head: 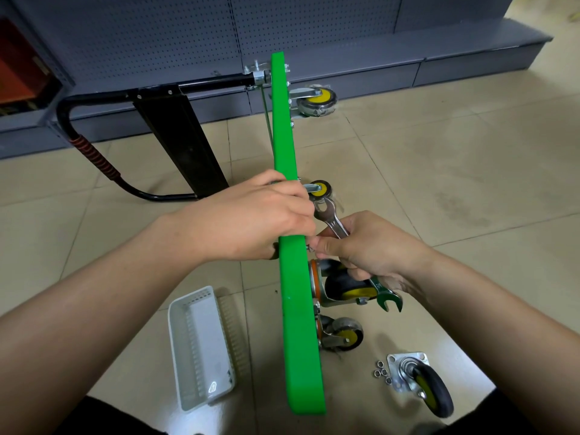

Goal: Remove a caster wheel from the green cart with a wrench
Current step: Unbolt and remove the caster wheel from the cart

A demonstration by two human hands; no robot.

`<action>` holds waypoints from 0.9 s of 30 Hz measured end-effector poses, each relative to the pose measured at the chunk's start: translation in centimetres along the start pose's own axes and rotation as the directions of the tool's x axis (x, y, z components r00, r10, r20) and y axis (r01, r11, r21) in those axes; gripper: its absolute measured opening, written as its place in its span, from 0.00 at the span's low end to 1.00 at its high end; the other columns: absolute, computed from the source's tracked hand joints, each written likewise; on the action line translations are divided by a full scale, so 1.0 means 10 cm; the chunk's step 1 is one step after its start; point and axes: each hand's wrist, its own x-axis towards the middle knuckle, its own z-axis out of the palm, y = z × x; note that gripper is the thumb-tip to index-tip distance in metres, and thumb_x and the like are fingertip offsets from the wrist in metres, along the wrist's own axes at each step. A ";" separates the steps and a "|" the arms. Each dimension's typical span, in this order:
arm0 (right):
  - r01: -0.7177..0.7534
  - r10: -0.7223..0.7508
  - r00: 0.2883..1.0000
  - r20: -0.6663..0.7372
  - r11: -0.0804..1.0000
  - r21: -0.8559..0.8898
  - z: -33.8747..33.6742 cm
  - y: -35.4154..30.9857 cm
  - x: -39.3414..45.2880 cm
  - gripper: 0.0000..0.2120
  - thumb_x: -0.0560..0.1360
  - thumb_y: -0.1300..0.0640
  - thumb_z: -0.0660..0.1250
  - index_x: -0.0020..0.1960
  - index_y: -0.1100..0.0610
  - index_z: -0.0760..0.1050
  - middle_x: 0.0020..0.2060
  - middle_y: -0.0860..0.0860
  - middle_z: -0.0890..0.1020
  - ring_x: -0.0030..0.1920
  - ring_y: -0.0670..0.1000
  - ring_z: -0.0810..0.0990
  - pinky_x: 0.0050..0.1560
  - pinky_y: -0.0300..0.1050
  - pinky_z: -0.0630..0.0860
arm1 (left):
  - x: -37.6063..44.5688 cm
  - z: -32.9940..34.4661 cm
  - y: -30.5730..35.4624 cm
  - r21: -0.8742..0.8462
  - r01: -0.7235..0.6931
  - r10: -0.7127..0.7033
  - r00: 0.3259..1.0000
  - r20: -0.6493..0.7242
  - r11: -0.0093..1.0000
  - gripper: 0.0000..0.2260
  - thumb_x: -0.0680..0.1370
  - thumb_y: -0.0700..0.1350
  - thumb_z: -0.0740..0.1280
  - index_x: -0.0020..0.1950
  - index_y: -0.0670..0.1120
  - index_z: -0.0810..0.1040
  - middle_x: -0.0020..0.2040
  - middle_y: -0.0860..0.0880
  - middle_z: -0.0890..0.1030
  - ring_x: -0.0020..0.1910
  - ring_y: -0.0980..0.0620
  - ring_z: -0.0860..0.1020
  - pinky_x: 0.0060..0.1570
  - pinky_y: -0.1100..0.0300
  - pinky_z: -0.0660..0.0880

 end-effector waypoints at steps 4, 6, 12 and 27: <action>-0.032 0.032 0.999 0.037 0.999 0.011 -0.03 -0.02 0.00 0.11 0.79 0.62 0.70 0.52 0.71 0.78 0.24 0.51 0.70 0.21 0.45 0.58 0.22 0.36 0.53 | 0.00 -0.01 0.00 0.002 0.001 -0.001 1.000 -0.001 1.000 0.14 0.71 0.49 0.74 0.54 0.58 0.78 0.54 0.61 0.78 0.66 0.56 0.70 0.68 0.53 0.65; -0.037 0.036 0.999 0.038 0.999 0.018 -0.03 -0.01 -0.01 0.12 0.79 0.63 0.69 0.55 0.73 0.77 0.23 0.51 0.73 0.20 0.45 0.59 0.21 0.35 0.54 | 0.00 -0.02 0.00 -0.009 0.000 0.000 1.000 0.001 1.000 0.14 0.71 0.49 0.74 0.54 0.58 0.78 0.54 0.61 0.78 0.66 0.56 0.70 0.68 0.52 0.65; -0.027 0.027 1.000 0.010 0.999 0.043 0.01 -0.01 -0.02 0.10 0.79 0.63 0.69 0.53 0.71 0.77 0.28 0.56 0.77 0.21 0.46 0.59 0.20 0.36 0.54 | -0.01 -0.02 0.01 -0.002 -0.005 0.005 1.000 -0.012 1.000 0.14 0.70 0.49 0.75 0.54 0.59 0.78 0.53 0.61 0.78 0.65 0.55 0.71 0.67 0.52 0.66; 0.008 -0.010 1.000 0.019 0.996 0.093 0.03 -0.02 -0.02 0.02 0.77 0.67 0.70 0.48 0.62 0.81 0.22 0.49 0.72 0.22 0.47 0.57 0.22 0.36 0.52 | -0.01 -0.02 0.01 -0.015 -0.004 0.004 1.000 -0.010 1.000 0.14 0.70 0.50 0.75 0.53 0.59 0.78 0.52 0.61 0.77 0.65 0.56 0.71 0.68 0.53 0.65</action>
